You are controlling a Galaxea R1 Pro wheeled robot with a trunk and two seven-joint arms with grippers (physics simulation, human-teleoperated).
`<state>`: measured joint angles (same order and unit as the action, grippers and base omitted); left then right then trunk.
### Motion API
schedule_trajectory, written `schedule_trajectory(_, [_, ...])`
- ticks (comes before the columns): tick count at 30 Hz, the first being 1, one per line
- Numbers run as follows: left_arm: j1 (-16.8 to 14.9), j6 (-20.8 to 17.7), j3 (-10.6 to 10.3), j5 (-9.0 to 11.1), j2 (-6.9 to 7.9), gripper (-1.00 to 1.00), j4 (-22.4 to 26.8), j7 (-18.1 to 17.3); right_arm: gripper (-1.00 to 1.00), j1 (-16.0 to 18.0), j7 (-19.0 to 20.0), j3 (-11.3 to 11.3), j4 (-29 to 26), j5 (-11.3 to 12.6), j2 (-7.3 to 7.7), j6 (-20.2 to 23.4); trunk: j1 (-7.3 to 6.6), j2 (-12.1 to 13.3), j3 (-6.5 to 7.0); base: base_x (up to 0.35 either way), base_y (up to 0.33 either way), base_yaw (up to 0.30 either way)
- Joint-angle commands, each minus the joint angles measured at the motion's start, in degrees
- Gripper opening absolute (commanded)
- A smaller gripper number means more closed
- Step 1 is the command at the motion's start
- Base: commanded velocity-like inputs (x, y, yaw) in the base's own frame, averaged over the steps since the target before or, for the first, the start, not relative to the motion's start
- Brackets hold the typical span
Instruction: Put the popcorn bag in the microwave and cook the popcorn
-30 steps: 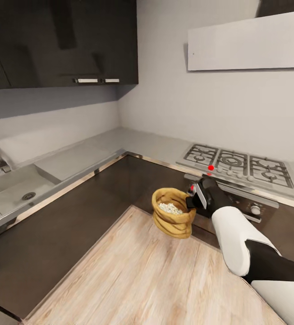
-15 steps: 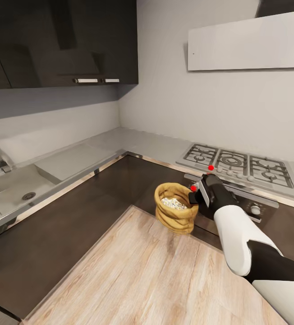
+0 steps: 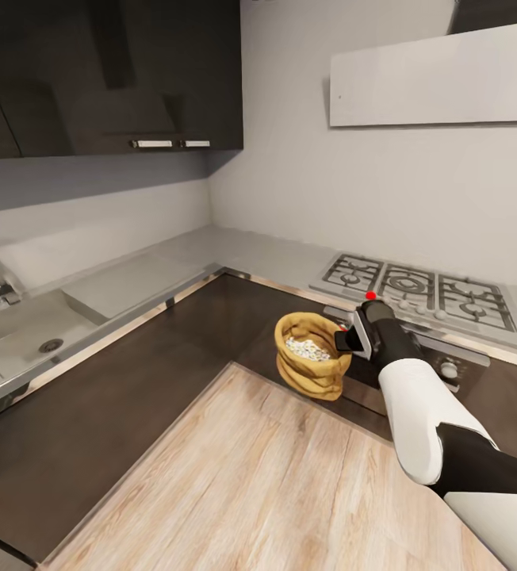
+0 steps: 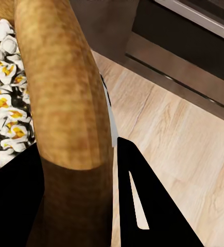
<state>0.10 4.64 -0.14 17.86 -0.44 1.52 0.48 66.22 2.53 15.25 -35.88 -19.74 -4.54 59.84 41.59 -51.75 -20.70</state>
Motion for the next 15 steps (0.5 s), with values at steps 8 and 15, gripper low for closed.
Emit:
schedule_trajectory(8, [-0.01, 0.12, -0.04, 0.25, -0.07, 1.00, 0.06, 0.05, -1.00, 0.04, 0.32, 0.51, -2.63, -0.57, 0.04, 0.16, 0.01, -0.04, 0.66, 0.000, 0.000, 0.000])
schedule_trajectory(15, [-0.01, 0.11, -0.04, 0.19, -0.08, 1.00, 0.06, 0.05, -1.00, -0.38, 0.11, 0.48, -3.78, -0.36, -0.03, 0.16, 0.01, -0.04, 1.30, 0.000, 0.000, 0.000])
